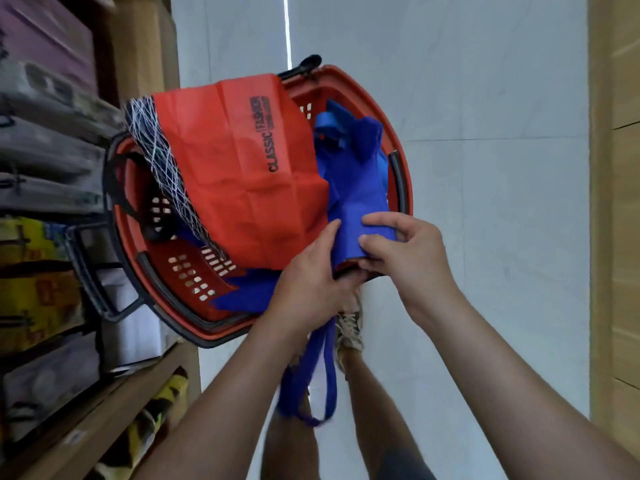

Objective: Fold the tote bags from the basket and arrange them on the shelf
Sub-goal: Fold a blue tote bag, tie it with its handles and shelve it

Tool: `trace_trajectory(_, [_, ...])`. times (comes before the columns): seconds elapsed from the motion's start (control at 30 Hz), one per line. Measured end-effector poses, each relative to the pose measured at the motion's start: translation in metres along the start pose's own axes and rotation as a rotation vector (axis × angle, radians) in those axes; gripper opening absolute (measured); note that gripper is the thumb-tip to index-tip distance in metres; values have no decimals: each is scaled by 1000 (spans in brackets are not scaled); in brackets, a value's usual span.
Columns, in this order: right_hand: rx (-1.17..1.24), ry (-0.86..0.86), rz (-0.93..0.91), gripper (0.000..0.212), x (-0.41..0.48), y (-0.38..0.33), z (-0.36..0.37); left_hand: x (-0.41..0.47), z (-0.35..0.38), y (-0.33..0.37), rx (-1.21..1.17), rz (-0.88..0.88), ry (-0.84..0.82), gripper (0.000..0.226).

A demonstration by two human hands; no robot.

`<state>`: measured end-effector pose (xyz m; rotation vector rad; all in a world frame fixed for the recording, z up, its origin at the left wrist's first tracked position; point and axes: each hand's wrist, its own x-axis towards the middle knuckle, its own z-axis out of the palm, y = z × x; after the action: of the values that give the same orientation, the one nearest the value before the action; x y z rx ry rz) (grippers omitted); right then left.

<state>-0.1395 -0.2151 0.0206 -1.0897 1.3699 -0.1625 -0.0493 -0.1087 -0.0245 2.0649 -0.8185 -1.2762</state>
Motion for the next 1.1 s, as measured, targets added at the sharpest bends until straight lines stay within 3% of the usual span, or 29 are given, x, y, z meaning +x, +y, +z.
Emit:
trace_trajectory(0.07, [8,-94,-24,19,-19,-28,-9,0,-9,12,19,70,242,55])
trace_trajectory(0.13, [-29,-128,14,39,-24,-56,-30,-8,-24,26,26,126,319,58])
trace_trajectory(0.2, [-36,-124,118,67,-19,-79,-52,-24,-36,48,62,215,233,63])
trace_trajectory(0.23, [-38,-116,160,71,-14,-89,-61,-35,-40,58,101,276,163,64])
trace_trajectory(0.33, [-90,74,157,48,0,-106,-76,-67,-47,78,290,473,37,65])
trace_trajectory(0.4, [-223,209,47,29,1,-115,-85,-83,-51,87,385,528,16,63])
trace_trajectory(0.47, [-391,240,-66,8,-13,-129,-92,-99,-56,100,430,464,-135,63])
trace_trajectory(0.57, [-663,136,-257,10,-44,-165,-104,-122,-65,117,402,202,-513,84])
trace_trajectory(0.6, [-750,83,-333,14,-58,-180,-105,-128,-71,127,341,177,-511,89])
trace_trajectory(0.63, [-827,35,-411,15,-69,-194,-107,-133,-78,140,271,206,-390,87])
trace_trajectory(0.73, [-1007,-127,-629,14,-104,-230,-100,-138,-109,189,196,410,349,79])
trace_trajectory(0.77, [-1056,-186,-672,18,-116,-241,-97,-139,-118,207,188,440,487,83])
trace_trajectory(0.83, [-1110,-306,-724,36,-145,-260,-90,-145,-130,237,232,456,568,89])
trace_trajectory(0.9, [-1139,-430,-793,41,-171,-276,-84,-155,-138,252,318,458,613,78])
trace_trajectory(1.03, [-1163,-602,-847,26,-202,-288,-77,-191,-156,262,405,584,722,23])
trace_trajectory(1.1, [-1200,-596,-860,24,-210,-293,-79,-214,-163,262,429,554,734,22])
